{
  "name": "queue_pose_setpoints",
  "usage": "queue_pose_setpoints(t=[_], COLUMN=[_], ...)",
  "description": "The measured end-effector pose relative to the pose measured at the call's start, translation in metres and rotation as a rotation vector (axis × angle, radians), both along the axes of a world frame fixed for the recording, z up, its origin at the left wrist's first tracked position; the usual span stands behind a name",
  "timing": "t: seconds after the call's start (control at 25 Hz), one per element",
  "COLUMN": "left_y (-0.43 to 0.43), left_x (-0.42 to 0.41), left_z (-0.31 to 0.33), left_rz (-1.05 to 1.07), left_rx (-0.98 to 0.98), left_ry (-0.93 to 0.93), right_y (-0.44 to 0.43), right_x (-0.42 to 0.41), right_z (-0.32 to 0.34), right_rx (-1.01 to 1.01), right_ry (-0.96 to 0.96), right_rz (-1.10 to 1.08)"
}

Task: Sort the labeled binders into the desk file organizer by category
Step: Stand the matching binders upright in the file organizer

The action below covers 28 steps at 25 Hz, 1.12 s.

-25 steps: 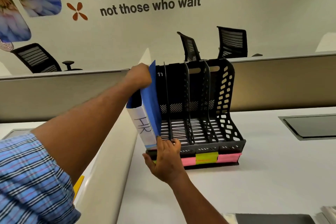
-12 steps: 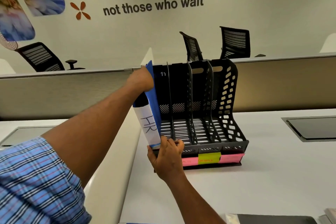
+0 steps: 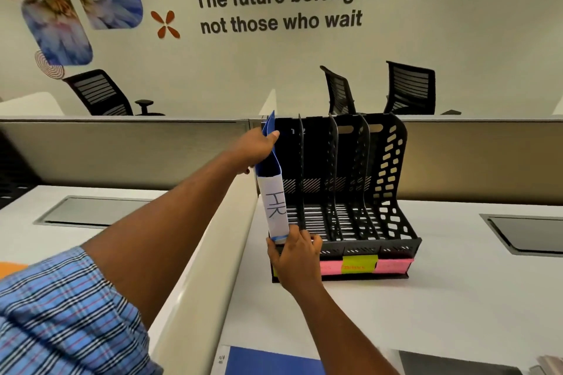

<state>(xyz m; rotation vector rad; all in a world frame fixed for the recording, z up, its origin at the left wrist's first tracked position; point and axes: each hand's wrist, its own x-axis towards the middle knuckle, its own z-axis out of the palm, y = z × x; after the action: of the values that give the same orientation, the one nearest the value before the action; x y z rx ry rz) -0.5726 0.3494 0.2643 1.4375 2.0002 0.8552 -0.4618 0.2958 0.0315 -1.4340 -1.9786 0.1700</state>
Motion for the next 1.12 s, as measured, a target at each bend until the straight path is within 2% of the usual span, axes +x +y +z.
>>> queue_pose_setpoints(t=[0.16,0.32,0.56,0.8,0.92,1.12], left_y=[-0.052,-0.085,-0.09,-0.081,-0.068,-0.051], left_x=[0.01,0.021,0.029,0.015,0.004,0.0], left_z=[-0.025,-0.052,-0.059,-0.063,-0.065,-0.072], left_rz=[-0.073,-0.008,-0.006,-0.04,-0.031,-0.012], left_rx=[0.237,0.205,0.268,0.251,0.235,0.256], left_ry=[0.099,0.171,0.074,0.043,0.007,0.063], right_y=[-0.006,-0.024,-0.031,-0.015,-0.005,0.014], right_x=[0.007,0.011,0.043,0.021,0.012,0.013], right_z=[0.017,0.031,0.031,0.036,0.026,0.018], right_rx=[-0.189,-0.226,-0.184,-0.207,-0.213,-0.249], right_ry=[-0.102,-0.227,-0.438,-0.397,-0.325,-0.214], right_rz=[0.081,0.09,0.057,-0.071,-0.048,0.051])
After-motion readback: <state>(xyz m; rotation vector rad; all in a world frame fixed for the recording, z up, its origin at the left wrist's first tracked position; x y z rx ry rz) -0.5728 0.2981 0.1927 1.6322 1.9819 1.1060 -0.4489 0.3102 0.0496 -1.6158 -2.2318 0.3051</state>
